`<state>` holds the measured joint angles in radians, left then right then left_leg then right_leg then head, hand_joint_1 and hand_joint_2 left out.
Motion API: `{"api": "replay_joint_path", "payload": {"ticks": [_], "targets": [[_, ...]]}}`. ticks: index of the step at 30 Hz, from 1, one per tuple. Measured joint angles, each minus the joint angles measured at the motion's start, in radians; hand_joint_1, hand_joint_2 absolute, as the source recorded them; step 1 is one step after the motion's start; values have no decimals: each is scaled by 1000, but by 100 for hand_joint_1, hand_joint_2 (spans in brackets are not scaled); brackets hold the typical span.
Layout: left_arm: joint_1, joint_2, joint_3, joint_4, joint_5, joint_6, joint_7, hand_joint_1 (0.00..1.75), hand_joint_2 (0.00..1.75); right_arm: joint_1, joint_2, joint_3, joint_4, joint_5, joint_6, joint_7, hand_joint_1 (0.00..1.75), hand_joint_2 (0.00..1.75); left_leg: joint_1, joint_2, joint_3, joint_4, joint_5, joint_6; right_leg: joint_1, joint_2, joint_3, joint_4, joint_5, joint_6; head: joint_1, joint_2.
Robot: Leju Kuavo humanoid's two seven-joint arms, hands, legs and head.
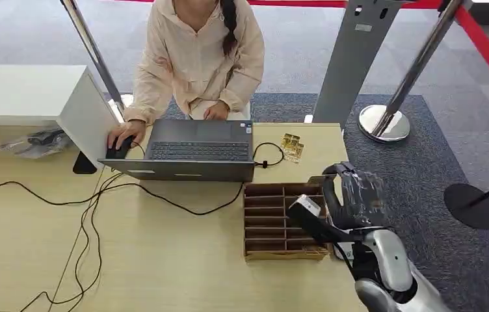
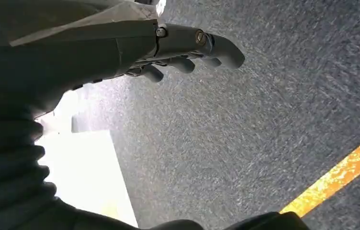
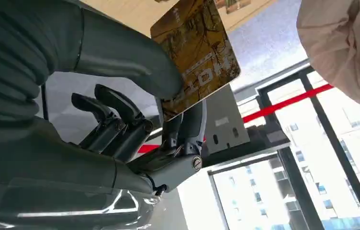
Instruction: Pass the card to the sensor for recognition and then transmit it.
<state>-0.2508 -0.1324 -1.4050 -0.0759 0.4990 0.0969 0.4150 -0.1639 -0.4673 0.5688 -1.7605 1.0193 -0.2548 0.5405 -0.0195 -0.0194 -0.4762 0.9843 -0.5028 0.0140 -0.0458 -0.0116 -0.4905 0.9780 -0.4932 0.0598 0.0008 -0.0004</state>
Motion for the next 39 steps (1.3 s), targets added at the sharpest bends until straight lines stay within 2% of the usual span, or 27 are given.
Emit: {"api": "replay_joint_path", "payload": {"ticks": [10,11,16,22,30,35,39], "targets": [[28,9,0,6,-19,-14,-11,0,0,-90,24,-11,-8,-45,-49,-13,175,175,0,2,0,0,0,0,0,0,0,0,0,0,0,0],[40,-2,1,-5,-17,-36,-26,0,0,-103,26,-11,-6,-50,-58,-12,175,175,0,2,0,0,0,0,0,0,-1,0,0,0,-3,0],[59,-38,1,-41,-28,-45,-34,0,0,-160,42,-13,12,-87,-109,-9,175,175,5,3,-4,3,0,0,4,0,-2,-1,1,0,3,0],[60,-38,0,-49,-42,-47,-32,0,0,-227,66,-11,59,-134,-160,-14,175,175,6,3,-3,3,0,0,6,0,-2,-1,1,0,2,0],[61,-38,0,-53,-47,-50,-32,0,0,-291,99,0,143,-176,-199,-31,175,175,7,2,-4,3,0,0,7,0,-2,0,1,0,3,0],[61,-38,0,-53,-47,-50,-32,0,0,-294,101,1,148,-178,-201,-31,175,175,7,2,-4,3,0,0,7,0,-2,0,1,0,3,0],[60,-38,0,-53,-46,-50,-32,0,0,-328,126,13,201,-197,-213,-42,175,175,7,2,-4,3,0,0,7,0,-2,0,1,0,3,0]]}}
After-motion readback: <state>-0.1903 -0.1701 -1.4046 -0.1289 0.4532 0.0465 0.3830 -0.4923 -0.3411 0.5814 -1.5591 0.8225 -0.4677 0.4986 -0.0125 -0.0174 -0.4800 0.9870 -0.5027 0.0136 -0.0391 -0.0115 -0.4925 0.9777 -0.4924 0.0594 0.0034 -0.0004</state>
